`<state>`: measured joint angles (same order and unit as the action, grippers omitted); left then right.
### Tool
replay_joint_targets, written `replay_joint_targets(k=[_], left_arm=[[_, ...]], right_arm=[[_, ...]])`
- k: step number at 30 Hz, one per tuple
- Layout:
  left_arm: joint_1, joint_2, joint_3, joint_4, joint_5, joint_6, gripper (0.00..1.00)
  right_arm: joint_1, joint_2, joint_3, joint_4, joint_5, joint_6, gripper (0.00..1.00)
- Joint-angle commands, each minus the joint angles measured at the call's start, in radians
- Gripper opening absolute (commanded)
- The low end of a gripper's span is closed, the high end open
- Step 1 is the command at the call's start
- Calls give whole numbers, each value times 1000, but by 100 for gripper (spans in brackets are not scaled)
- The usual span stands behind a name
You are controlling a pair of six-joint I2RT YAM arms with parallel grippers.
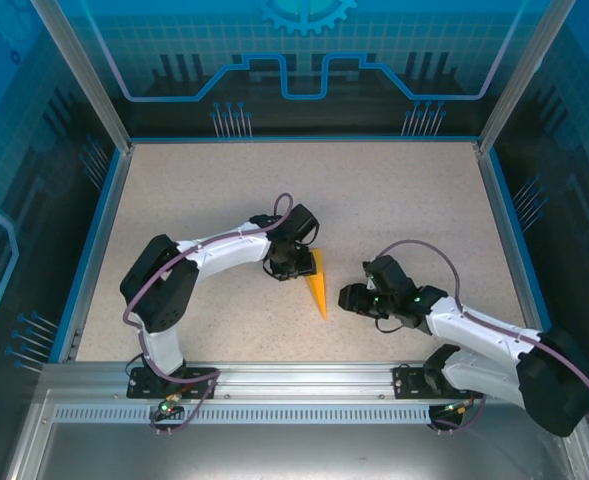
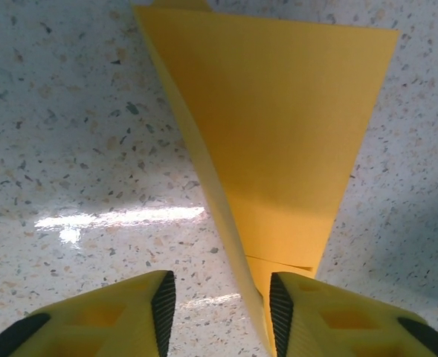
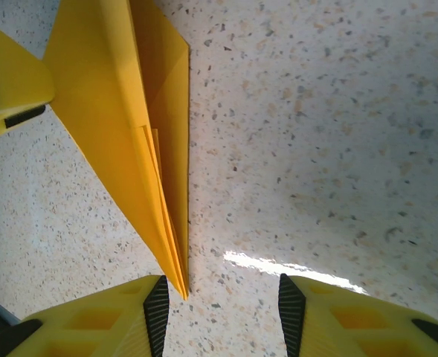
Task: Fold a paper plane with a square sheet of paper (pick it up from the middle)
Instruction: Move a paper plane to the center of the table.
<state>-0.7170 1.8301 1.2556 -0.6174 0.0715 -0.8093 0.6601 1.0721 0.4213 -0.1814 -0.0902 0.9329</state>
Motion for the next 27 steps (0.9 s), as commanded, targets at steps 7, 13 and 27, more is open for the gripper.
replay_joint_targets(k=[7, 13, 27], left_arm=[[23, -62, -88, 26, 12, 3, 31], [42, -93, -149, 72, 17, -8, 20], [58, -92, -186, 113, 39, -7, 18]], right_arm=[[10, 103, 78, 56, -34, -37, 46], [31, 222, 150, 86, -63, -75, 47], [53, 458, 323, 79, -95, -170, 53]])
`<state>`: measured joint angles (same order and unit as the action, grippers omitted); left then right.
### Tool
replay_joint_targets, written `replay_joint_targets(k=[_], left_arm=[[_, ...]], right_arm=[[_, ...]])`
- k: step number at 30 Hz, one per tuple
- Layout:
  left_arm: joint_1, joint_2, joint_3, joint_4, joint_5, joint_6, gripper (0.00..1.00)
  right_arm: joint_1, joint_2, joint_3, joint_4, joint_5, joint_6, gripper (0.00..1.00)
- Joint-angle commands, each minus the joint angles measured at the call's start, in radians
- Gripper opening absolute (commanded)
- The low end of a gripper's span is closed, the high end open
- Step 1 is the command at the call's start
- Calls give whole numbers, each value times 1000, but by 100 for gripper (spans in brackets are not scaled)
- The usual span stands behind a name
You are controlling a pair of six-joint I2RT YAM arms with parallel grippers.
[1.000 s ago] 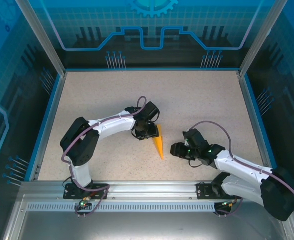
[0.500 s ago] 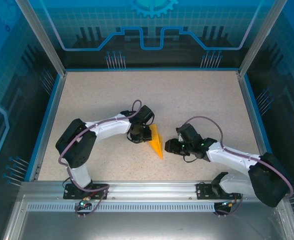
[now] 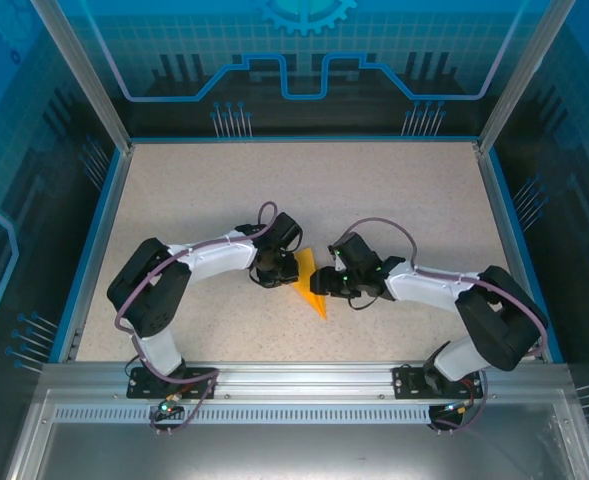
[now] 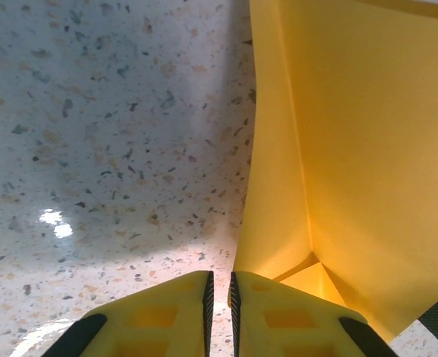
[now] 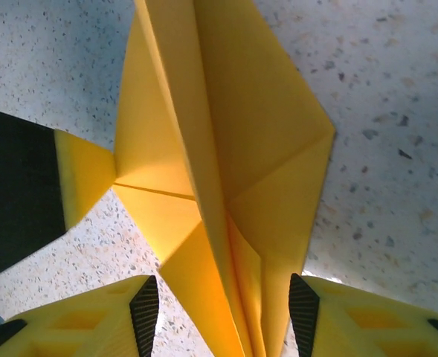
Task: Fold a paper plane with a square sheet of paper (pick it up from the middle)
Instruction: Move a paper plane to the center of the table.
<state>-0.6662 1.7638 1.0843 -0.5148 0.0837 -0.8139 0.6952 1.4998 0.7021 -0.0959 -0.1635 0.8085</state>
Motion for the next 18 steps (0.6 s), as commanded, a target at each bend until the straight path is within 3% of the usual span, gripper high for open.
replay_joint_targets(k=[1, 14, 18], left_arm=[[7, -23, -14, 12, 29, -1, 18], [10, -31, -19, 8, 27, 2, 18], [12, -33, -21, 12, 28, -2, 18]], right_arm=[[19, 39, 47, -9, -18, -49, 53], [44, 84, 76, -4, -43, -89, 57], [70, 99, 99, -49, -1, -104, 52]])
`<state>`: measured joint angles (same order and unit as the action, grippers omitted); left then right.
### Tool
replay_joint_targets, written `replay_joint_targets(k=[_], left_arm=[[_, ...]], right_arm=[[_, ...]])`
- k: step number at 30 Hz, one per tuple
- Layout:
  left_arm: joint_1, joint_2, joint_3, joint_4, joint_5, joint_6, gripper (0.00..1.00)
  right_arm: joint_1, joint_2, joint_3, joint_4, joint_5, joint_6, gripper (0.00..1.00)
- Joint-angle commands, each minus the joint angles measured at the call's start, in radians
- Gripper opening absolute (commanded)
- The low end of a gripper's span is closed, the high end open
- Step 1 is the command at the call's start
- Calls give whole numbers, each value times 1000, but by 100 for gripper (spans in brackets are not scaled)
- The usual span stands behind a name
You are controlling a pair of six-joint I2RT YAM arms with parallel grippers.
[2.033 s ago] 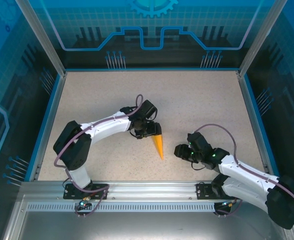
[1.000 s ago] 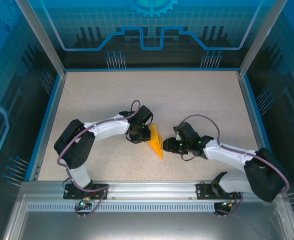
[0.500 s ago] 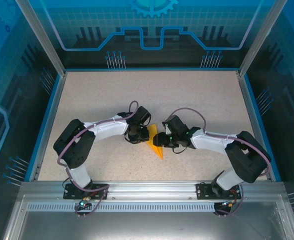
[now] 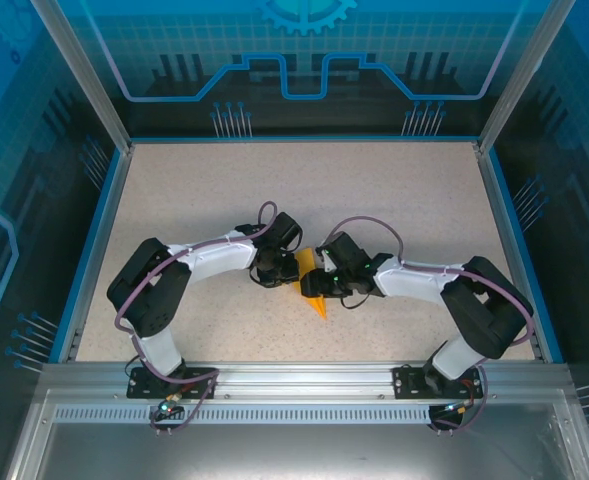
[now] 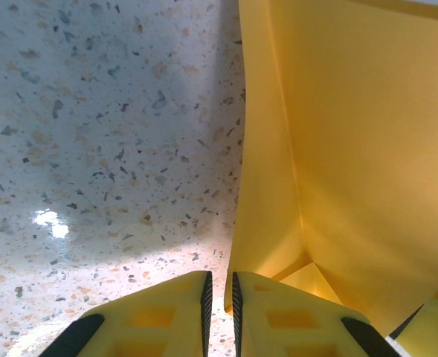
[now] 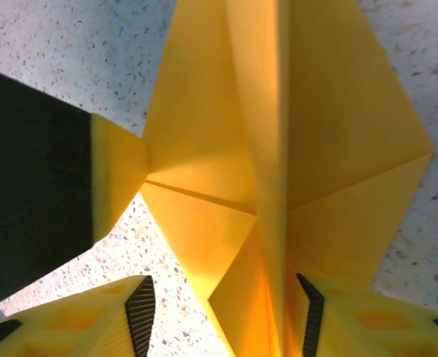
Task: Fold a paper plane with a square sheet of paper (pick it up from the middle)
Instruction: Move a paper plane to the center of the table.
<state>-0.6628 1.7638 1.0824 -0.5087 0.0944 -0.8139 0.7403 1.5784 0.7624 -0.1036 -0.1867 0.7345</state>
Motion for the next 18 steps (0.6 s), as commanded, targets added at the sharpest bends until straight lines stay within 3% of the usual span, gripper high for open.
replay_joint_targets(k=[1, 6, 10, 18], left_arm=[[8, -34, -19, 7, 19, -1, 18], [9, -39, -22, 4, 17, -1, 19], [8, -46, -25, -3, 10, -2, 20], [8, -67, -44, -4, -1, -5, 20]], right_arm=[[32, 26, 45, -59, 46, -33, 51], [106, 72, 163, -248, 267, -55, 41], [128, 107, 189, -259, 284, -50, 35], [146, 117, 198, -284, 338, -27, 34]])
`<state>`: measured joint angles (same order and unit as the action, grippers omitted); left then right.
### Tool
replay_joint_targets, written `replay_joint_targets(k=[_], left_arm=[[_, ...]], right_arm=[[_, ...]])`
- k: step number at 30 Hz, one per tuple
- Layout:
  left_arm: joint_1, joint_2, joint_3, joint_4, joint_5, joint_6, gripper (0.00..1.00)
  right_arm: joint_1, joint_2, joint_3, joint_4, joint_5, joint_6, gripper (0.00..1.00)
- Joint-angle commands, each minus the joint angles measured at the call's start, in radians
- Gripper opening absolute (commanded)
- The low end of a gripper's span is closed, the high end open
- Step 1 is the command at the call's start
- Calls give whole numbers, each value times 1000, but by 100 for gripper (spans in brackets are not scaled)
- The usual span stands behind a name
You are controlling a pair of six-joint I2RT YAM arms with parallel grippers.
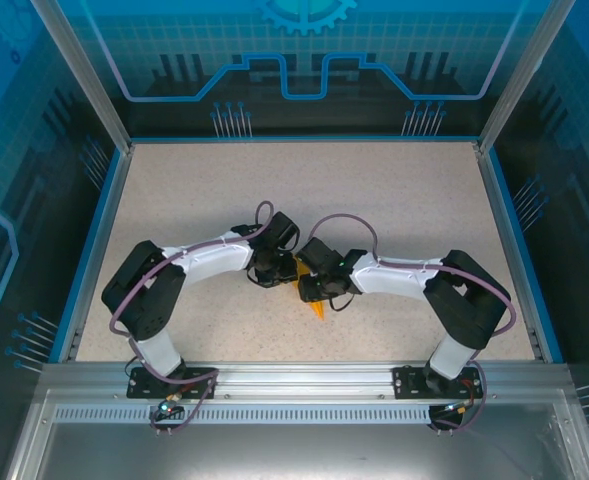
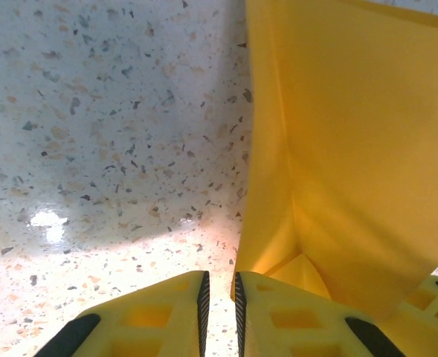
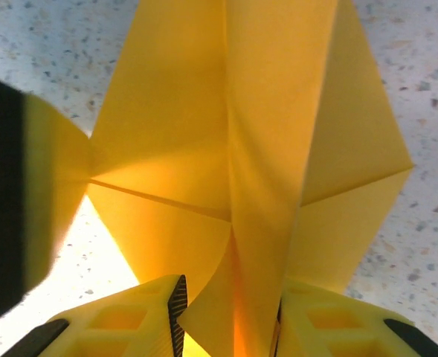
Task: Fold a paper plane with a square sheet of paper (pick it up from the middle)
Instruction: Move a paper plane to the center of the table.
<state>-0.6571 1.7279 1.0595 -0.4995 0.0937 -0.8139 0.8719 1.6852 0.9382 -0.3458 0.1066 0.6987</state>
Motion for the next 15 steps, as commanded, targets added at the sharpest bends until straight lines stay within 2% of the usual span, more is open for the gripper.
replay_joint_targets(k=[1, 7, 10, 15], left_arm=[[3, -32, -23, -11, 2, -6, 20], [2, -55, -36, -8, -11, -13, 19], [2, -149, -86, 29, -50, -24, 20], [4, -338, -160, 19, -181, -25, 23]], right_arm=[[15, 10, 22, -41, 44, 10, 33], [18, 18, 25, -47, 45, 12, 27], [17, 34, 50, -80, 61, 25, 20], [40, 61, 110, -132, 96, 34, 14]])
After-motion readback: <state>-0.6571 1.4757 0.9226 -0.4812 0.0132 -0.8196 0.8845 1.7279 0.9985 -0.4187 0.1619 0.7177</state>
